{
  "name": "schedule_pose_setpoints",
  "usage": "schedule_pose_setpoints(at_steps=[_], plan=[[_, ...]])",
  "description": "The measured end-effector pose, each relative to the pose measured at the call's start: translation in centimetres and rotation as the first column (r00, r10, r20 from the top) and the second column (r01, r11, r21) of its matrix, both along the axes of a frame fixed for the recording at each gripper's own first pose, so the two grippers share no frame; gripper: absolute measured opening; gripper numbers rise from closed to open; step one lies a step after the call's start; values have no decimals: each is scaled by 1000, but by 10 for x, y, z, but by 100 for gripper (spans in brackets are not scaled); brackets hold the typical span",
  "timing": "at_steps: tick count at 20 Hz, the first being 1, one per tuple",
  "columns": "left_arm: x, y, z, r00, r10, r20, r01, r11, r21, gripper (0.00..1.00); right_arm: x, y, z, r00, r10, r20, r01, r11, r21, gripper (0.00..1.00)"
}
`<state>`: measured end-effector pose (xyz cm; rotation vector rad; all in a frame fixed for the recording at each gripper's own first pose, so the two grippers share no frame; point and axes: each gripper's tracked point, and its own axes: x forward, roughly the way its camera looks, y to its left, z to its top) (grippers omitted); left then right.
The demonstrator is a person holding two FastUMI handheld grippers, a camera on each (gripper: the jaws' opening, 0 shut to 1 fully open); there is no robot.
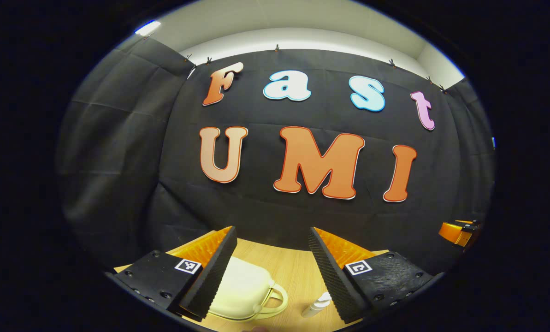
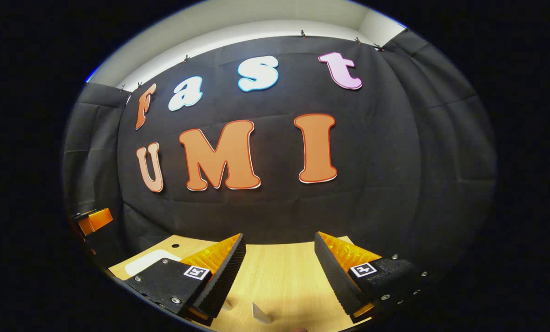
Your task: First open the suitcase, pack the skin care products into it, and then close the suitcase.
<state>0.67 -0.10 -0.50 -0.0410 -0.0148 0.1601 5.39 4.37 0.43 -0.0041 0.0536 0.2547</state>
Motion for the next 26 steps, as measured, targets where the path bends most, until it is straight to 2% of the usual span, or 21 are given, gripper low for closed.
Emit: schedule_pose_setpoints(at_steps=[1, 4, 5, 6, 9, 12, 13, 14, 15, 17, 19, 21, 22, 25, 26], plan=[[5, -4, -3, 1000, -14, -7, 14, 1000, 6, 100, 0, 1, 1, 1000, -3, -1, 3, 1000, 14, 95], [17, 1, 5, 998, -60, -9, 61, 996, 62, 95, 5, 8, -2, 999, -34, 1, 34, 999, 11, 95], [20, 5, 9, 997, -76, 1, 76, 994, 74, 98, 8, 17, -2, 999, -50, 3, 50, 999, 0, 95], [24, 8, 12, 996, -93, 7, 92, 992, 83, 95, 8, 23, -2, 998, -69, 8, 69, 998, -6, 95], [31, 19, 4, 991, -132, -25, 134, 985, 112, 97, 1, 26, -8, 993, -121, 2, 121, 993, 1, 95], [28, 29, 1, 992, -126, -30, 129, 982, 135, 95, -2, 33, -21, 993, -118, -28, 118, 993, -18, 95], [28, 34, -8, 993, -111, -44, 117, 981, 154, 98, -2, 33, -24, 993, -113, -40, 112, 993, -26, 95], [27, 34, -15, 992, -113, -65, 122, 977, 176, 94, -3, 33, -24, 993, -110, -43, 108, 994, -30, 95], [26, 30, -26, 990, -111, -91, 127, 970, 205, 98, -3, 30, -24, 993, -113, -42, 112, 993, -32, 95], [24, 32, -49, 985, -94, -147, 134, 947, 293, 96, -2, 21, -30, 990, -129, -58, 127, 991, -37, 95], [20, 32, -75, 976, -76, -203, 156, 896, 417, 99, -3, 13, -38, 986, -144, -81, 142, 989, -30, 95], [16, 24, -105, 962, -72, -264, 205, 826, 525, 100, -7, 4, -47, 981, -162, -106, 159, 987, -30, 95], [15, 18, -122, 952, -74, -297, 238, 789, 566, 99, -8, -2, -52, 978, -173, -115, 170, 985, -33, 95], [12, 6, -175, 916, -76, -394, 345, 650, 677, 99, -10, -20, -59, 969, -205, -137, 201, 979, -41, 95], [9, 0, -192, 899, -88, -429, 386, 622, 682, 99, -11, -27, -62, 965, -218, -144, 214, 976, -43, 95]])
